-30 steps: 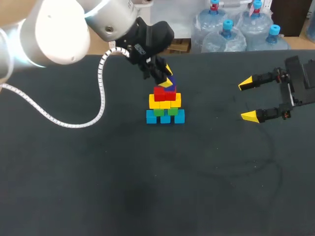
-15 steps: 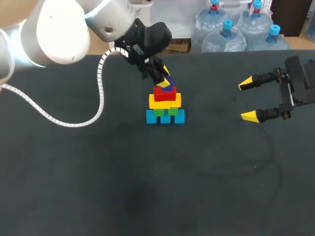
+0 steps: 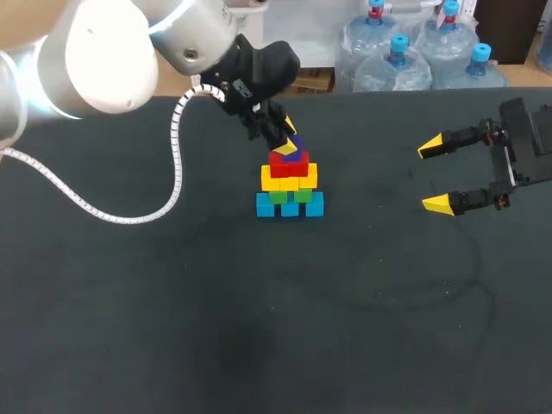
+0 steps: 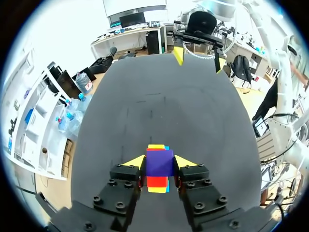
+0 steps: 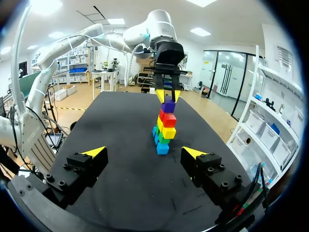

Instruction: Place the blue cubes, place green cubes on the blue cubes, place the yellow cubes on the green cubes, then place the red cubes on the yellow cubes, and place purple cube on the red cubes.

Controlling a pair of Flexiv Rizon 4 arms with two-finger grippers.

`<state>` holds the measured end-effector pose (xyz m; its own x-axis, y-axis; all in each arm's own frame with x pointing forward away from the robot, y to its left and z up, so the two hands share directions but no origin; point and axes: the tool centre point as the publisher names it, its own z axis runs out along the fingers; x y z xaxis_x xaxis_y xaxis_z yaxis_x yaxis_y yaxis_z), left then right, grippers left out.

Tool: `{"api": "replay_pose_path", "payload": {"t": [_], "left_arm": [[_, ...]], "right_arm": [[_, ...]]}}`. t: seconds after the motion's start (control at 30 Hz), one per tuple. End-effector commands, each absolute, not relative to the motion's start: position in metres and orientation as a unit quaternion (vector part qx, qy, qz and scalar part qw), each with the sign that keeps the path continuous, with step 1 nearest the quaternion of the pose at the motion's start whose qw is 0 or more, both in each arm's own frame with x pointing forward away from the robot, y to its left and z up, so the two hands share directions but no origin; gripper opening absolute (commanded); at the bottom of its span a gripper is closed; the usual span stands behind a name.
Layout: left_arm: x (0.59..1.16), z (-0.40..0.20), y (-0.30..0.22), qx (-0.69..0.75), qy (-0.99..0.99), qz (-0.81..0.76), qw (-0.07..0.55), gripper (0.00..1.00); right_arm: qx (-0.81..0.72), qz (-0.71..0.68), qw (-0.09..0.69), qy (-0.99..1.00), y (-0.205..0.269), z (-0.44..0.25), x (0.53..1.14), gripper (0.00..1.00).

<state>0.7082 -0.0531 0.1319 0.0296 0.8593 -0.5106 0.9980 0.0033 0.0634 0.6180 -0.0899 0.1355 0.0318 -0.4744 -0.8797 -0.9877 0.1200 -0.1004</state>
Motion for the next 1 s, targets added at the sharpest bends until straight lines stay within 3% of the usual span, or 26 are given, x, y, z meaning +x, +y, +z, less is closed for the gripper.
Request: {"api": "replay_pose_path", "payload": {"t": [0.03,0.93,1.0], "left_arm": [[0.7104,0.1316,-0.0539,0.686,0.678,-0.166,0.207,0.00],[0.7130,0.1274,-0.0556,0.684,0.682,-0.168,0.199,0.00],[0.7132,0.1272,-0.0553,0.684,0.682,-0.168,0.198,0.11]], "right_arm": [[-0.587,0.309,0.414,0.624,-0.0899,0.1358,0.6175,1.00],[-0.587,0.309,0.414,0.624,-0.0899,0.1358,0.6175,1.00],[-0.587,0.309,0.414,0.624,-0.0899,0.1358,0.6175,1.00]]}}
